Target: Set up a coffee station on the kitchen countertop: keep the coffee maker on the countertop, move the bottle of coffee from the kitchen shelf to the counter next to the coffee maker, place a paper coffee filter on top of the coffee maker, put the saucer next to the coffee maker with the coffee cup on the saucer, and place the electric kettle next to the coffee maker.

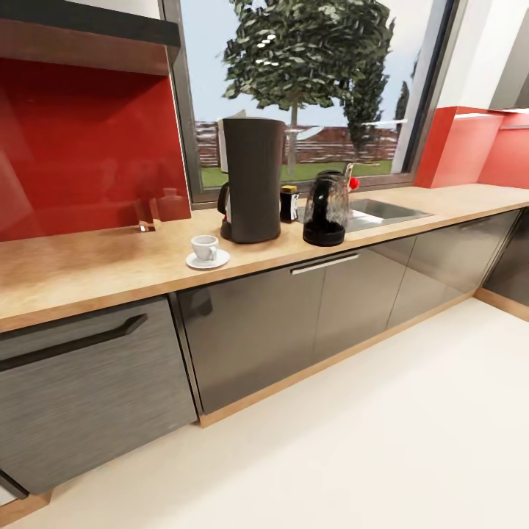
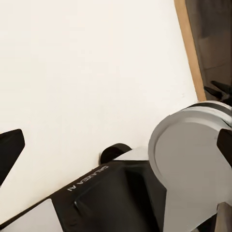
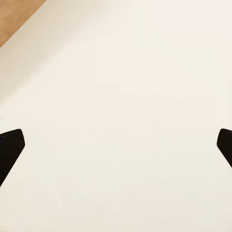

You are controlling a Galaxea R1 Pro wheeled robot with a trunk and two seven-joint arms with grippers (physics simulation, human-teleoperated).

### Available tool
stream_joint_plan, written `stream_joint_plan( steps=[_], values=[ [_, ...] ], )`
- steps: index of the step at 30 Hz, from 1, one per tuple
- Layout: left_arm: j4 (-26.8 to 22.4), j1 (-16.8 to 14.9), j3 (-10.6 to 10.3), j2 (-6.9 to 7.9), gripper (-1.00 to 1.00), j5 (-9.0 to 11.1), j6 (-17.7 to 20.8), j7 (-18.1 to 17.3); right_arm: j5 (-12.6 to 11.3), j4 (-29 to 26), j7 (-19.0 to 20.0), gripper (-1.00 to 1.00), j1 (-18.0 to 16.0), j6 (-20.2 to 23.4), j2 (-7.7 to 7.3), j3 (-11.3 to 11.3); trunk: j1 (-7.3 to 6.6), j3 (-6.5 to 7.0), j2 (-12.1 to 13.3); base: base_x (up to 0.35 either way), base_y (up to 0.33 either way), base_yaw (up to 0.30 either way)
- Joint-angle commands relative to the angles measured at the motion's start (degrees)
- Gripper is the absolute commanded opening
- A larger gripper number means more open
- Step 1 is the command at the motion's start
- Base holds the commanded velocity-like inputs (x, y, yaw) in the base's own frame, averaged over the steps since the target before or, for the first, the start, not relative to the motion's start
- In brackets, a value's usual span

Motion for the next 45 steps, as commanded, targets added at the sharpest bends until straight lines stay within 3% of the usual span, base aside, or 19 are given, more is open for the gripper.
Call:
stream_joint_plan(
  steps=[1, 10, 15, 26, 45],
  values=[
    [0.6, 0.1, 0.0, -0.09, 1.0, 0.5, -0.2, -0.4, -0.3, 0.1, 0.1, 1.0, 0.0, -0.4, -0.03, 0.5, -0.01, -0.05, 0.0, 0.0, 0.0, 0.0],
    [4.8, 1.0, 1.9, -3.38, 1.0, 0.5, -0.1, -1.6, -0.2, 0.1, 0.1, 1.0, 0.0, -0.5, 0.03, 0.6, -0.01, -0.05, 0.0, 0.0, 0.0, 0.0],
    [5.3, 2.4, 2.2, -4.22, 1.0, 0.5, -0.1, -1.4, -0.2, 0.1, 0.1, 1.0, 0.0, -0.5, 0.22, 0.6, -0.01, -0.05, 0.0, 0.0, 0.0, 0.021],
    [5.4, 2.6, 2.2, -4.25, 1.0, 0.5, 0.1, -1.3, -0.2, 0.1, 0.0, 1.0, -0.1, -0.5, 0.47, 0.6, -0.01, -0.05, 0.0, 0.046, -0.039, 0.178],
    [5.4, 2.6, 3.4, -4.25, 1.0, 0.5, 0.1, -1.3, -0.2, 0.0, 0.0, 1.0, 0.0, -0.6, 0.5, 0.6, -0.01, -0.05, 0.0, 0.238, -0.227, 0.199]
  ],
)
